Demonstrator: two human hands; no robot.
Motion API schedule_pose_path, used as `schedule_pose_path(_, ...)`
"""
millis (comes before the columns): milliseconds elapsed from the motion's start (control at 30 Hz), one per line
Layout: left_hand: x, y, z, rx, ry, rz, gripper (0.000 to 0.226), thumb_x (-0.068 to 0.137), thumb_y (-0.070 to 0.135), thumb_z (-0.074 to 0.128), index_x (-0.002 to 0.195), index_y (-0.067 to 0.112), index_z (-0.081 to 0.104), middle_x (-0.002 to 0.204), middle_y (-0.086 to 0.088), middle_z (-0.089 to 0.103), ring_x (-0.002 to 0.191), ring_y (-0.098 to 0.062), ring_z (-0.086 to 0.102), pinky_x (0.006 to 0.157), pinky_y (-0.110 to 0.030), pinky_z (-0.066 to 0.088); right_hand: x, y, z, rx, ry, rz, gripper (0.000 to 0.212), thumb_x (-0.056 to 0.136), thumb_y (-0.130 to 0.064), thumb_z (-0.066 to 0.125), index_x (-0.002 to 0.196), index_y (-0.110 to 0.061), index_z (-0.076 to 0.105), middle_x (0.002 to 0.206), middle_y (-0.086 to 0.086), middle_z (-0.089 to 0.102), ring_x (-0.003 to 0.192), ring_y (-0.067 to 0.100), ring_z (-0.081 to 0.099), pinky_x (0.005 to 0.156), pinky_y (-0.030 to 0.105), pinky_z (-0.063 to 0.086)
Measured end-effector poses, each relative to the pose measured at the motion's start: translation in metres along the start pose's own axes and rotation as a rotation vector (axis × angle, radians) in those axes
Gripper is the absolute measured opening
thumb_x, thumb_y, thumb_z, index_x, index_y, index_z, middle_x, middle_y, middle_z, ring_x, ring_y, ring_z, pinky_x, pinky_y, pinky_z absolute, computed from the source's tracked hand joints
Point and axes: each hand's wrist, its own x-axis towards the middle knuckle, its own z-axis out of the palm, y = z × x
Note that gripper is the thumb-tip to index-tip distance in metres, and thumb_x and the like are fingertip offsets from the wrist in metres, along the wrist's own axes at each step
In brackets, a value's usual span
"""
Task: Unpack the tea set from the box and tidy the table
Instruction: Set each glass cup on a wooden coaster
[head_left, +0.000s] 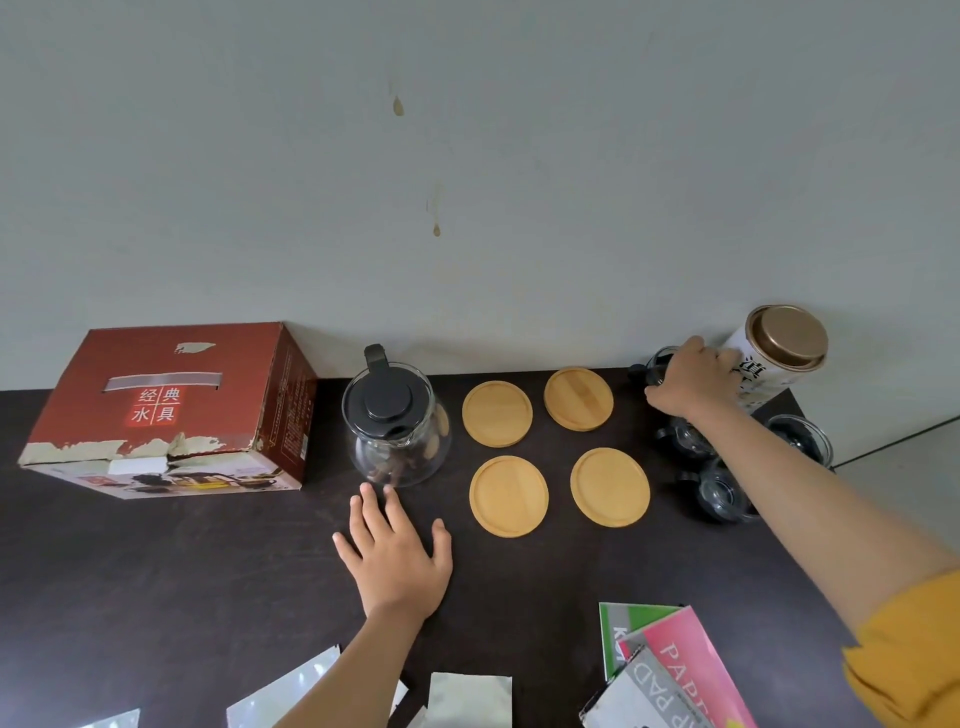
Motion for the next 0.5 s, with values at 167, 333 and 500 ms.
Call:
schedule_pose_path(167, 0.000, 0.000, -0.001, 0.002, -0.004, 0.001, 0.079, 0.082, 0.058, 0.024, 0.141, 0.008, 0.036, 0.153, -0.017, 0.027, 0.142, -0.035, 0.021, 0.109, -0.061, 0.021, 0.004, 0.001, 0.000, 0.047, 0.000, -0.006, 0.069, 0.075, -0.032, 0.074, 0.122, 0.000, 0.036, 0.126, 0.023, 0.046, 0.124, 0.041, 0.031, 0.093, 0.047, 0.041)
schedule_pose_path(333, 0.000, 0.001, -0.001, 0.003, -0.003, -0.001, 0.078, 0.082, 0.058, 0.025, 0.140, 0.007, 0.037, 0.152, -0.018, 0.028, 0.141, -0.036, 0.022, 0.108, -0.061, 0.022, 0.000, -0.002, -0.007, 0.041, 0.051, -0.011, 0.073, 0.068, -0.034, 0.079, 0.119, -0.001, 0.039, 0.123, 0.021, 0.048, 0.123, 0.042, 0.034, 0.093, 0.046, 0.043)
schedule_pose_path(500, 0.000, 0.001, -0.002, 0.008, 0.006, 0.004, 0.078, 0.082, 0.057, 0.025, 0.140, 0.007, 0.039, 0.151, -0.019, 0.030, 0.140, -0.037, 0.024, 0.107, -0.062, 0.023, -0.018, -0.017, -0.012, 0.106, 0.186, -0.085, 0.073, 0.064, -0.030, 0.082, 0.117, 0.001, 0.042, 0.120, 0.020, 0.050, 0.115, 0.040, 0.044, 0.091, 0.046, 0.042)
